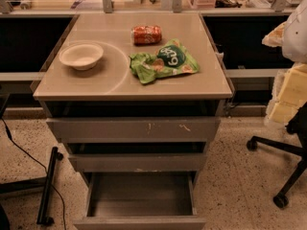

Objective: Place green rice chip bag into bottom drawer

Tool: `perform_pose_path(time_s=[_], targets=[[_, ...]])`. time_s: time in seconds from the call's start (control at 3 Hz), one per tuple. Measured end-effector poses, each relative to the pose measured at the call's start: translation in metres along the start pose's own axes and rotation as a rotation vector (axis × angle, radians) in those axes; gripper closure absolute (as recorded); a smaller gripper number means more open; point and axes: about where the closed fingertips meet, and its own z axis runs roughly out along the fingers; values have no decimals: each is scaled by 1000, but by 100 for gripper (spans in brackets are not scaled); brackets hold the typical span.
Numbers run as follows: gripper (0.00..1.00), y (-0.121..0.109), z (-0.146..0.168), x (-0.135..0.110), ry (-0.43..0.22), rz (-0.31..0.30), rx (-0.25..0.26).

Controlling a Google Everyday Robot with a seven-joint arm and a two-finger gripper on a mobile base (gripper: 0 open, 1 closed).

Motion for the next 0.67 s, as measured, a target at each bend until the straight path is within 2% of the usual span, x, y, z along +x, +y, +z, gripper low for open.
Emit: perform_pose_path(time_s=[0.33, 0.67], targets=[[0, 0, 0, 0, 0, 0, 0], [0, -12, 0, -5, -28, -9, 21]])
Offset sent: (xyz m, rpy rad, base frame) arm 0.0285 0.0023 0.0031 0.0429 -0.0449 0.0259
